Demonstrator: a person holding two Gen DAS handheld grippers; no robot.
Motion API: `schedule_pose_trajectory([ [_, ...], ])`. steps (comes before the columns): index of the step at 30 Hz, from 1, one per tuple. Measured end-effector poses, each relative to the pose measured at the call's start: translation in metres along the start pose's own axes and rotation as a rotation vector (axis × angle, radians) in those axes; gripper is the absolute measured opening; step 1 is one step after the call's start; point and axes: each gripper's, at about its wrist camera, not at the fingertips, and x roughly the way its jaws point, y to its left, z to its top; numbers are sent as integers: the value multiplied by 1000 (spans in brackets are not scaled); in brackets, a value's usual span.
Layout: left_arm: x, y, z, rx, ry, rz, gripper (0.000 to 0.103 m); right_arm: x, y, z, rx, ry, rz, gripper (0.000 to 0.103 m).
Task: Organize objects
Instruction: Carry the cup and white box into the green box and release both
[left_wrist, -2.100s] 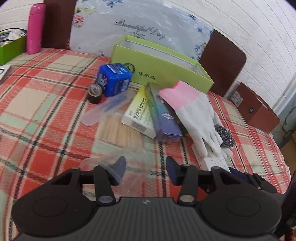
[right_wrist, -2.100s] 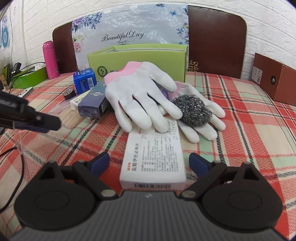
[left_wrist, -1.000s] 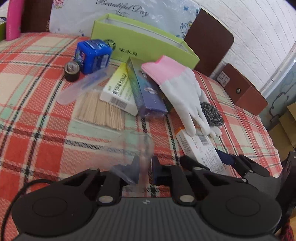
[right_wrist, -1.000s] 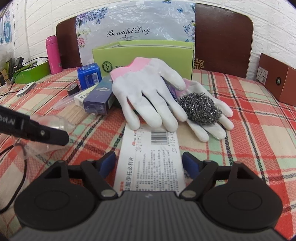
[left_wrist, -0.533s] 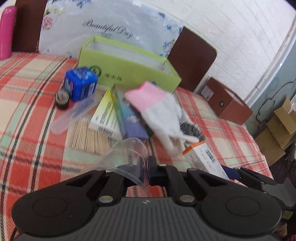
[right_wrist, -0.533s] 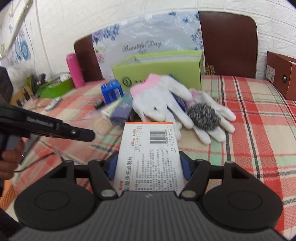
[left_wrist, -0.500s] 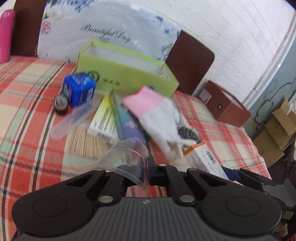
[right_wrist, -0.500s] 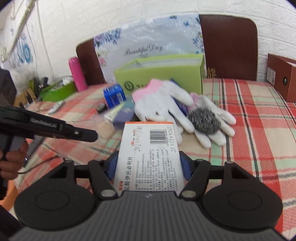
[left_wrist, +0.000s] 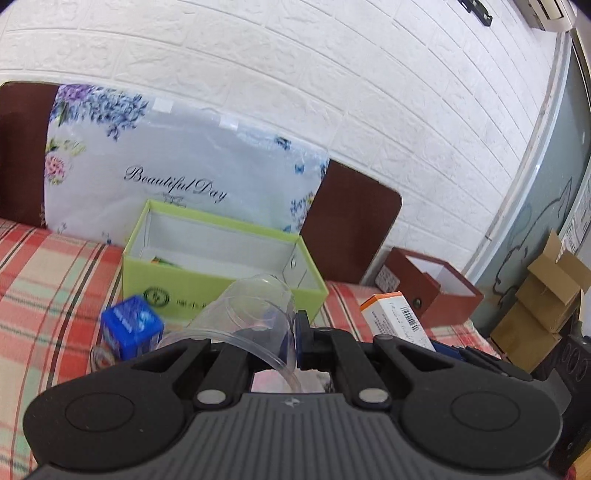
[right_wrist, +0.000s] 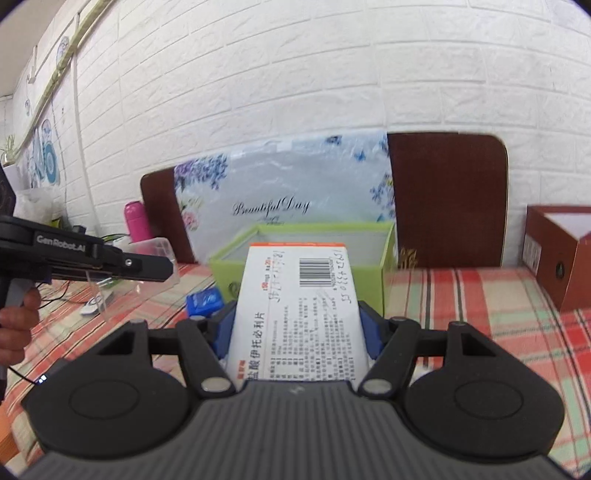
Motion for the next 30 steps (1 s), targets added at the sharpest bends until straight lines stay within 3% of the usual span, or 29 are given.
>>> schedule_pose_trajectory([
  [11,86,25,66,-44,7,28,2,105,-24,47,32,1,-60,65],
  [21,178,69,88,-86,60,55,2,218,-47,54,-12,84,-124,65],
  [22,187,74,86,-89,50,70,5,227,-47,50,-20,95,-126,66],
  [24,202,82,83,-72,65,125,42,243,-46,44,-56,121,-130,68],
  [25,210,85,82,-58,102,162,77,250,-44,41,-89,133,-127,81],
  [26,213,87,80,-48,113,186,83,256,-42,36,-129,137,-129,96],
  [28,215,93,73,-28,112,197,83,256,-38,28,-192,118,-128,101],
  [30,215,101,70,-70,124,176,83,255,-36,22,-222,111,-135,103],
])
